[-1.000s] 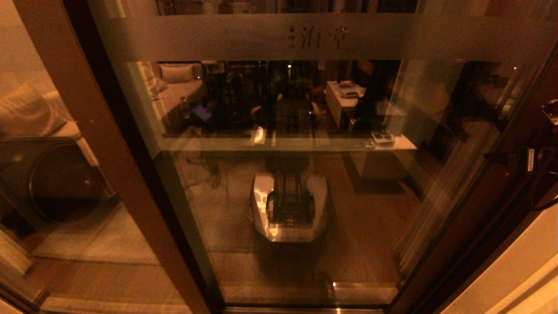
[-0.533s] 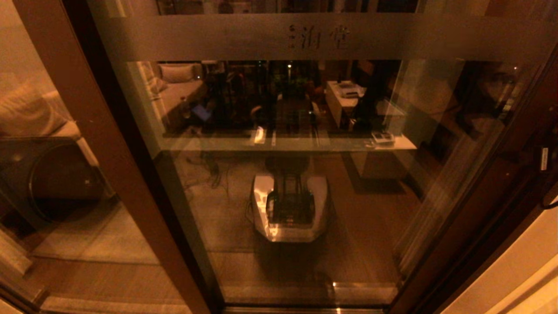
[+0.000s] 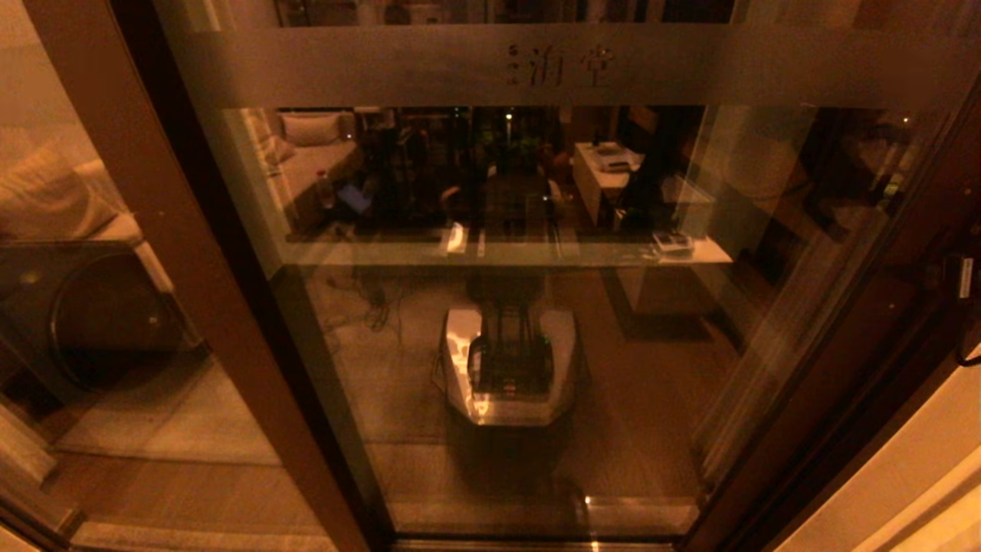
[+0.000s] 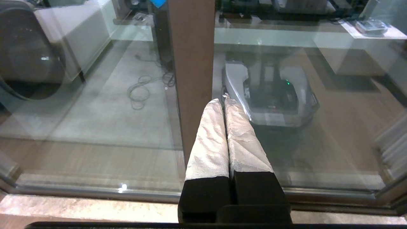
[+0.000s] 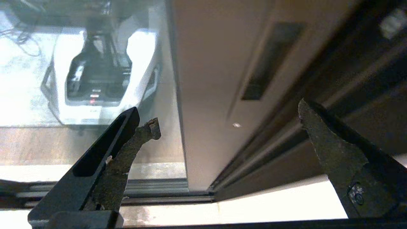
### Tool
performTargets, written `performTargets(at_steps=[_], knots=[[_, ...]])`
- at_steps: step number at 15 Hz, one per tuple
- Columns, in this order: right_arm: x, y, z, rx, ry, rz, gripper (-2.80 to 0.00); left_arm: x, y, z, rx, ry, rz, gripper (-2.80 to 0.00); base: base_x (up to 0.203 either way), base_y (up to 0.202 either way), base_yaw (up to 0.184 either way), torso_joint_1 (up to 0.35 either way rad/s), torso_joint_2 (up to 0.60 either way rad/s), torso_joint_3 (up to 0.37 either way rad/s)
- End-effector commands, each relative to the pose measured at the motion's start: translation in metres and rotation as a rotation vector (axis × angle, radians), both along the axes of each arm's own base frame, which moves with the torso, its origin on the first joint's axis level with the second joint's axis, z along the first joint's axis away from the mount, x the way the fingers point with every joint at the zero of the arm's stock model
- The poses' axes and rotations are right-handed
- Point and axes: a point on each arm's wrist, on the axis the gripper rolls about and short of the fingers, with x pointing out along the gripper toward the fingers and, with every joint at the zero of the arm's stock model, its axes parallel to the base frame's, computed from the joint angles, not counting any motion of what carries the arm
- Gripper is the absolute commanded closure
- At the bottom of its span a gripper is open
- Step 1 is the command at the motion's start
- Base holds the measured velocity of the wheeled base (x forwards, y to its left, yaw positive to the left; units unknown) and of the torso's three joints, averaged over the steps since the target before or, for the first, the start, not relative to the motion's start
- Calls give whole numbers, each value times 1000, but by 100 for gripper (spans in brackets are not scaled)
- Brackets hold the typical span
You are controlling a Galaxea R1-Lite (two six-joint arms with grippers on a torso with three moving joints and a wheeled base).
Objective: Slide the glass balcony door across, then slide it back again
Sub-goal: Open the slid door
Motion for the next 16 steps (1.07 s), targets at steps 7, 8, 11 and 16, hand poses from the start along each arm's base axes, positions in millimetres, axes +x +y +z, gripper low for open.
performTargets(at_steps=[7, 8, 11, 16], knots=[[33, -19, -3, 5, -18, 0, -280, 0, 0, 0, -1, 1, 0, 0, 0, 0, 0, 0, 0, 0], [34, -19, -3, 8, -18, 2, -280, 0, 0, 0, -1, -1, 0, 0, 0, 0, 0, 0, 0, 0], [38, -19, -6, 15, -15, 16, -280, 0, 0, 0, -1, 1, 0, 0, 0, 0, 0, 0, 0, 0], [41, -9, -4, 52, -29, 78, -280, 0, 0, 0, -1, 1, 0, 0, 0, 0, 0, 0, 0, 0]])
